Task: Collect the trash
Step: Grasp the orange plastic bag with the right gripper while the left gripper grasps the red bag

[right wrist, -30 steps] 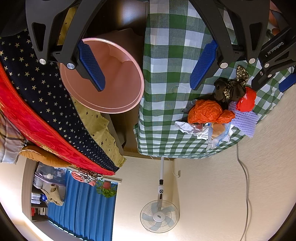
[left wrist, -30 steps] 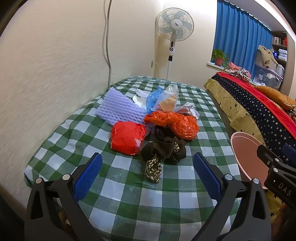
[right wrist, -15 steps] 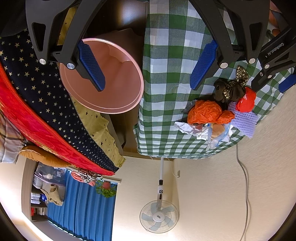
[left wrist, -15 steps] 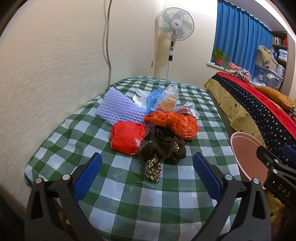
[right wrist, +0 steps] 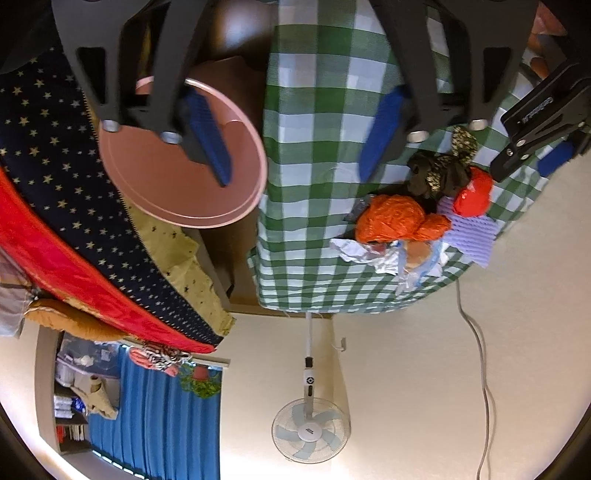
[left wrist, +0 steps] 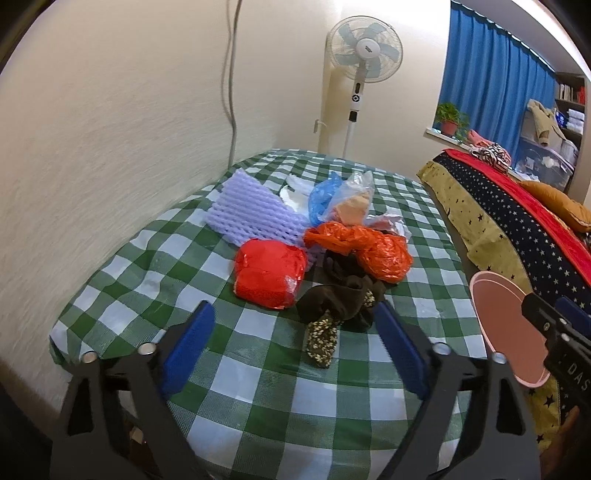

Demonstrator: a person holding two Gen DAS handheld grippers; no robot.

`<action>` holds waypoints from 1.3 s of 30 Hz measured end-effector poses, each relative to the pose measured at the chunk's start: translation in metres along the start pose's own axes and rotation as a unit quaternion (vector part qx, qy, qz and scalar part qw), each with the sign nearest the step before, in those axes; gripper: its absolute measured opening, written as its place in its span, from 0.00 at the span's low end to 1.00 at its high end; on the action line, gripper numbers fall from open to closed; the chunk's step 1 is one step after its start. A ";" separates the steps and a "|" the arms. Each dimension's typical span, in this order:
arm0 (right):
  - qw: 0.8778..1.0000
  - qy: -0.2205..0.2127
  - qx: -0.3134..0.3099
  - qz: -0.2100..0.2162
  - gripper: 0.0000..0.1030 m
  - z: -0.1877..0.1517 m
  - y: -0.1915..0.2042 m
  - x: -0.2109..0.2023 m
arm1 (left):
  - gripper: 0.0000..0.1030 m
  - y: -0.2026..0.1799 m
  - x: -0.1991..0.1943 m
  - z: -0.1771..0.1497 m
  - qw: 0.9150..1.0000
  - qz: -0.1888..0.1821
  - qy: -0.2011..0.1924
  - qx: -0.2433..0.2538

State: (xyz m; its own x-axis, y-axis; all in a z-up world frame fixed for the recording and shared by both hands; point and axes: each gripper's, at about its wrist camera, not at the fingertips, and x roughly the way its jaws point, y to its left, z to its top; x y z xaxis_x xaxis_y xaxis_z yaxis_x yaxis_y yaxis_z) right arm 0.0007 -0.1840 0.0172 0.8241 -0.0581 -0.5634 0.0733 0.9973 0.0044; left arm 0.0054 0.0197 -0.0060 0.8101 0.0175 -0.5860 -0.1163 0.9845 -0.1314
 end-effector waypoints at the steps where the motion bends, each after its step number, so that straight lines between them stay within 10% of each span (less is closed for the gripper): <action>1: 1.000 0.004 0.004 0.010 0.51 0.001 0.000 0.002 | 0.70 0.002 0.001 0.000 1.000 0.001 0.001 -0.002; 14: 0.993 0.044 0.051 0.102 0.37 0.024 0.024 0.069 | 0.55 0.015 0.041 0.015 0.999 0.023 0.015 -0.023; 22: 0.985 0.063 0.065 0.148 0.61 0.033 0.046 0.116 | 0.63 0.018 0.073 0.027 0.998 0.026 0.034 -0.035; 31: 0.975 0.101 0.077 0.183 0.61 0.027 0.055 0.148 | 0.75 0.023 0.100 0.027 0.995 0.033 0.084 -0.048; 39: 0.973 0.102 0.058 0.200 0.38 0.025 0.063 0.149 | 0.74 0.024 0.105 0.023 0.994 0.032 0.094 -0.046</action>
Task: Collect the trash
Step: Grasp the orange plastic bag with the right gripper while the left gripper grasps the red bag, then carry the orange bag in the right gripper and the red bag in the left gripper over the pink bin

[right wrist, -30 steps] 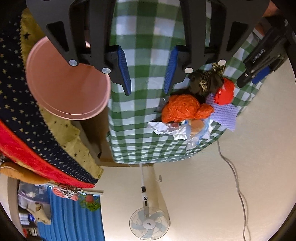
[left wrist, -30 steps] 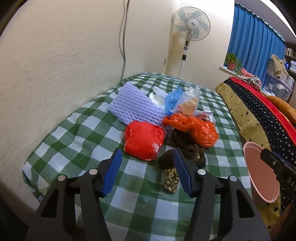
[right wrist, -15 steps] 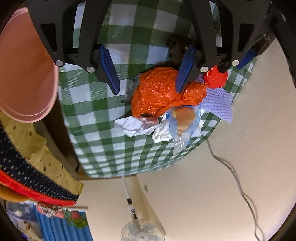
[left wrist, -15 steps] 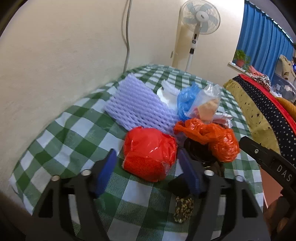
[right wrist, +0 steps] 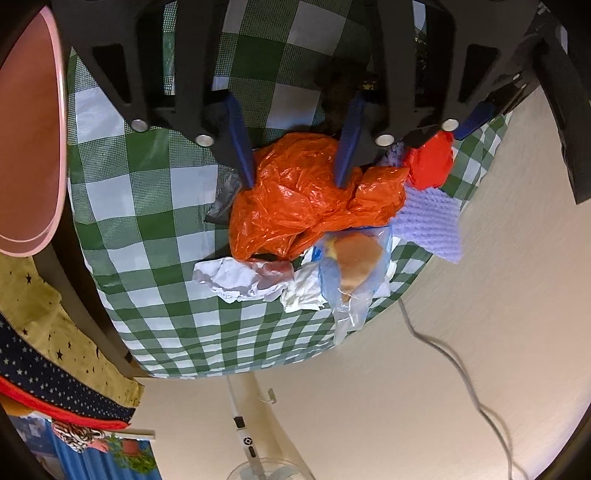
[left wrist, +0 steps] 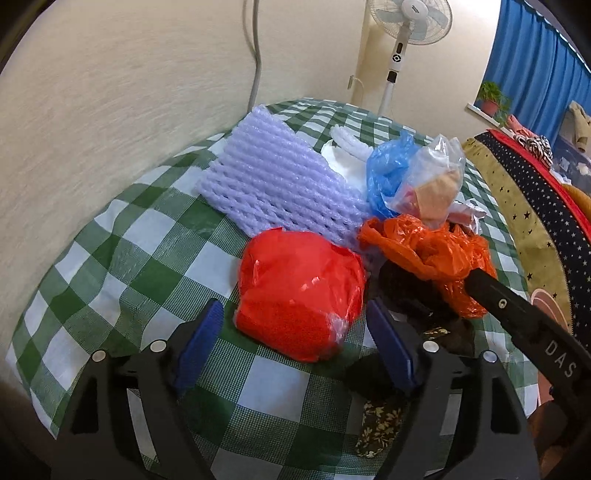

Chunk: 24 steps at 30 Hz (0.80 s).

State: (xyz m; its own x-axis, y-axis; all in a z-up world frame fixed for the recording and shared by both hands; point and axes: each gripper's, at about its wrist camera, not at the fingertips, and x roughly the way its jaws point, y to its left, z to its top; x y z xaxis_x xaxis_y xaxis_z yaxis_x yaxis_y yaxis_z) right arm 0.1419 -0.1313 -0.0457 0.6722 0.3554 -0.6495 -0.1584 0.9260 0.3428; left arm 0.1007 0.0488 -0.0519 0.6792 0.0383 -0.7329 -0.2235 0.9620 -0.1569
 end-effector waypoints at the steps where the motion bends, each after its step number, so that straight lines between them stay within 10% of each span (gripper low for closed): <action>1: 1.000 0.000 -0.002 0.001 0.34 -0.001 0.001 0.000 | 0.71 0.002 0.001 0.000 1.000 -0.002 0.002 -0.006; 11: 0.999 -0.025 -0.024 -0.009 0.15 -0.002 0.011 -0.024 | 0.62 0.004 -0.015 -0.002 1.000 -0.007 -0.024 -0.003; 24: 0.996 -0.064 -0.042 -0.046 0.12 -0.004 0.011 -0.080 | 0.62 -0.012 -0.050 -0.004 0.997 -0.036 -0.064 0.032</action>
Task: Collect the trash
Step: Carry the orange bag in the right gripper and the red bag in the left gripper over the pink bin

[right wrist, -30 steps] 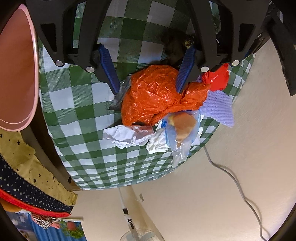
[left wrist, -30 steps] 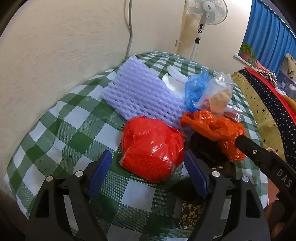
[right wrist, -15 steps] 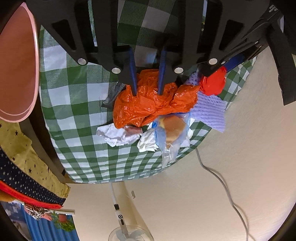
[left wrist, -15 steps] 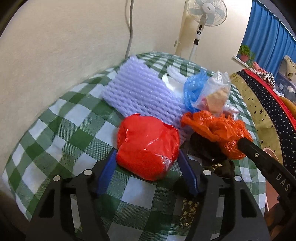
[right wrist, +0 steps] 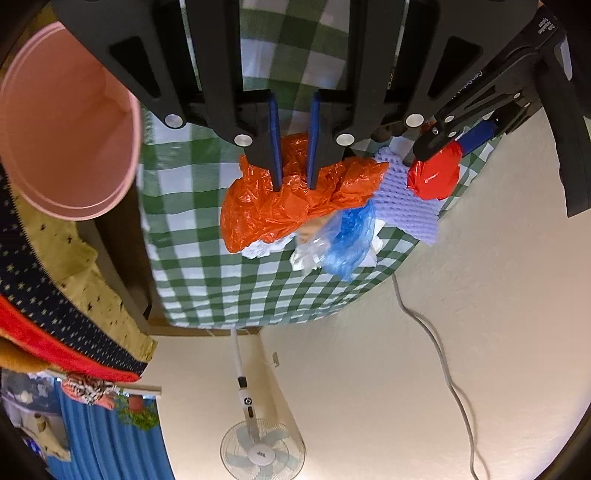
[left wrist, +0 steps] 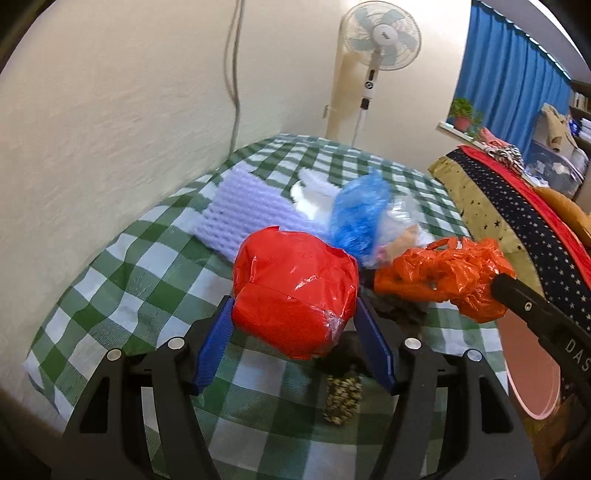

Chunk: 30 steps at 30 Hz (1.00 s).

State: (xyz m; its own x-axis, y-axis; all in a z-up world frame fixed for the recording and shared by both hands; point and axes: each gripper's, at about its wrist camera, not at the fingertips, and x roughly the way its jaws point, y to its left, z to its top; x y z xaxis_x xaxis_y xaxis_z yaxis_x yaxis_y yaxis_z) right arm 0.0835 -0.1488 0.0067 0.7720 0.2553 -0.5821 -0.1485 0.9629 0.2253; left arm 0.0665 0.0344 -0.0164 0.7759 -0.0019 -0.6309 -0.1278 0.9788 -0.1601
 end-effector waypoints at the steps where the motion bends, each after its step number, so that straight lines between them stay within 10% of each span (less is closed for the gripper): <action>1: 1.000 -0.002 -0.002 -0.006 0.12 0.001 -0.002 -0.007 | 0.62 -0.002 -0.003 0.000 1.000 -0.003 -0.003 0.003; 30: 0.990 -0.056 -0.002 -0.132 0.13 0.031 -0.073 -0.139 | 0.62 -0.062 -0.055 -0.005 0.993 -0.092 -0.045 0.057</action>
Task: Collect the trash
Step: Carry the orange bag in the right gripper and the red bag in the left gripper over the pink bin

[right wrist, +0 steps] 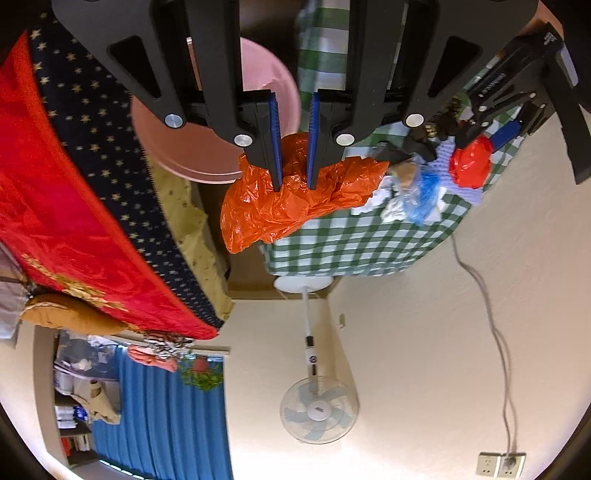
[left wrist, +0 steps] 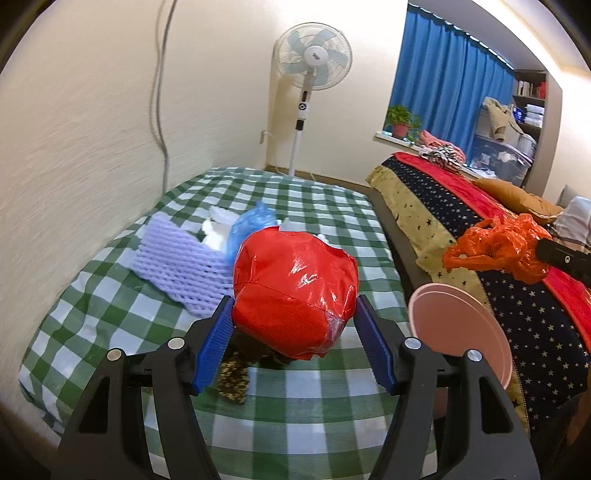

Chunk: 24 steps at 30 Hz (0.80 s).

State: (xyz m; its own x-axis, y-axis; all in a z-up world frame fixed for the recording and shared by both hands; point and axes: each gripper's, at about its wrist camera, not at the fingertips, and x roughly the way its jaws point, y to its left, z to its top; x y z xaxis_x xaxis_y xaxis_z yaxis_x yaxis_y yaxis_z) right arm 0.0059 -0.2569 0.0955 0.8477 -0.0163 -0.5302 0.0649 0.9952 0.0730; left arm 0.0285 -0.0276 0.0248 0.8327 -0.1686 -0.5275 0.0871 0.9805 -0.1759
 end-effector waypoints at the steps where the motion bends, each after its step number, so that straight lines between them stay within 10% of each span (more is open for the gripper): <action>1: 1.000 -0.003 0.003 -0.007 0.13 0.000 -0.007 -0.002 | 0.62 -0.003 0.000 0.000 1.000 -0.004 -0.001 0.002; 24: 0.992 -0.003 0.061 -0.107 0.13 -0.017 -0.079 0.011 | 0.62 -0.111 0.039 -0.010 0.991 -0.109 0.008 0.079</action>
State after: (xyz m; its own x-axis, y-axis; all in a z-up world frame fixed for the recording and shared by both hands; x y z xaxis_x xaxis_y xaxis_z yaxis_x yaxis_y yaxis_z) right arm 0.0007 -0.3345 0.0695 0.8111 -0.2265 -0.5393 0.3065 0.9499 0.0619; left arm 0.0456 -0.1445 0.0156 0.7767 -0.3779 -0.5039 0.3485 0.9243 -0.1559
